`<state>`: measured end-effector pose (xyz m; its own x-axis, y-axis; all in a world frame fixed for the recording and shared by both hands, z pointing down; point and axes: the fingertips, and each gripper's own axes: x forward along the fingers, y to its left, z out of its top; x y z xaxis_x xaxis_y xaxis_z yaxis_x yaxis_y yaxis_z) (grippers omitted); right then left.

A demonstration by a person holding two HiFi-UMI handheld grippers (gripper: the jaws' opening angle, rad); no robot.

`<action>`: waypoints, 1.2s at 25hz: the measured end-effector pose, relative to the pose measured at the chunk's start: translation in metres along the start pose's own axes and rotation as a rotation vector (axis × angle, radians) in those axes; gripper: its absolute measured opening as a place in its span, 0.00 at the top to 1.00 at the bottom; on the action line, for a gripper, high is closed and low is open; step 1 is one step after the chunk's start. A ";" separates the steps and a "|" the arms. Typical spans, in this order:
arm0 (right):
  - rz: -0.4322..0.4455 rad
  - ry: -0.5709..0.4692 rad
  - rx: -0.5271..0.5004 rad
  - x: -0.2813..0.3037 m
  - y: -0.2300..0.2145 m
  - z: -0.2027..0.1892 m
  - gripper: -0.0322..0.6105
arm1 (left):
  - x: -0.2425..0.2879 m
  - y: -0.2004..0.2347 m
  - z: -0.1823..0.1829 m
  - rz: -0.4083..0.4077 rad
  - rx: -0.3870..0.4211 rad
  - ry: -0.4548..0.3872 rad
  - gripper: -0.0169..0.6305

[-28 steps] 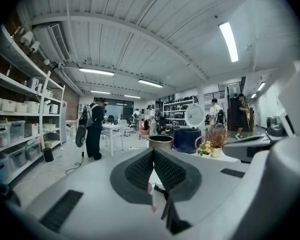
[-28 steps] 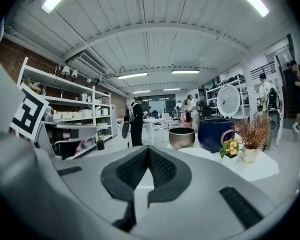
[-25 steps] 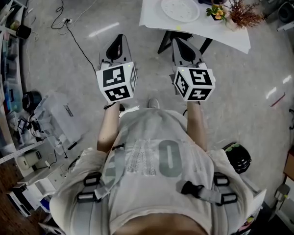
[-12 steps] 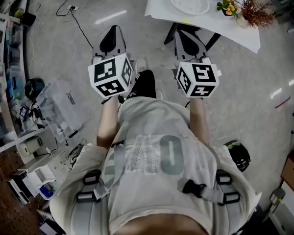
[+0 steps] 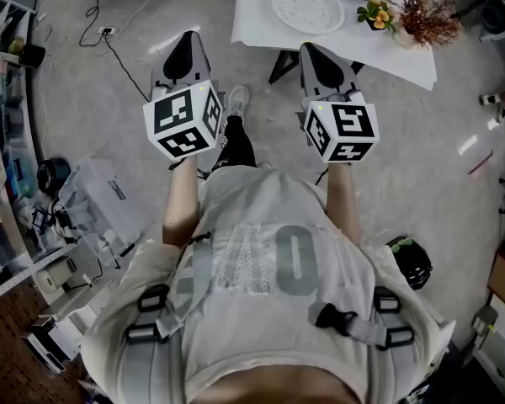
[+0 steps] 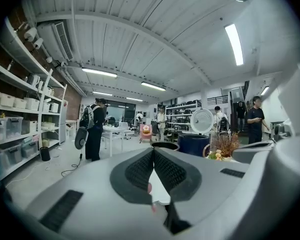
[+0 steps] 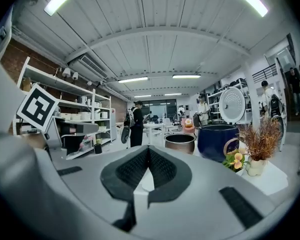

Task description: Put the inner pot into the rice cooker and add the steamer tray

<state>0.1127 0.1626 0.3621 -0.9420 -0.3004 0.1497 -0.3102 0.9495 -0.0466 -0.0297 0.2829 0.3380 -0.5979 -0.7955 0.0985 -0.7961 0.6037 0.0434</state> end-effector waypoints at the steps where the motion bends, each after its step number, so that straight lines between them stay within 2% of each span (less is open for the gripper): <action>1: -0.001 -0.001 -0.001 0.004 -0.002 0.000 0.94 | 0.006 0.000 -0.001 -0.006 -0.002 0.005 0.94; 12: -0.042 0.047 -0.016 0.081 -0.024 -0.003 0.94 | 0.106 0.027 -0.005 -0.058 -0.038 0.060 0.94; 24: -0.189 -0.022 -0.047 0.211 -0.079 0.075 0.94 | 0.267 0.051 0.061 -0.218 -0.021 -0.008 0.94; 30: -0.283 -0.082 0.025 0.274 -0.109 0.103 0.94 | 0.343 0.072 0.078 -0.286 -0.029 -0.014 0.94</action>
<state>-0.1249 -0.0328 0.3068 -0.8246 -0.5600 0.0800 -0.5639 0.8249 -0.0384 -0.2994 0.0499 0.2972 -0.3506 -0.9343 0.0640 -0.9298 0.3554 0.0957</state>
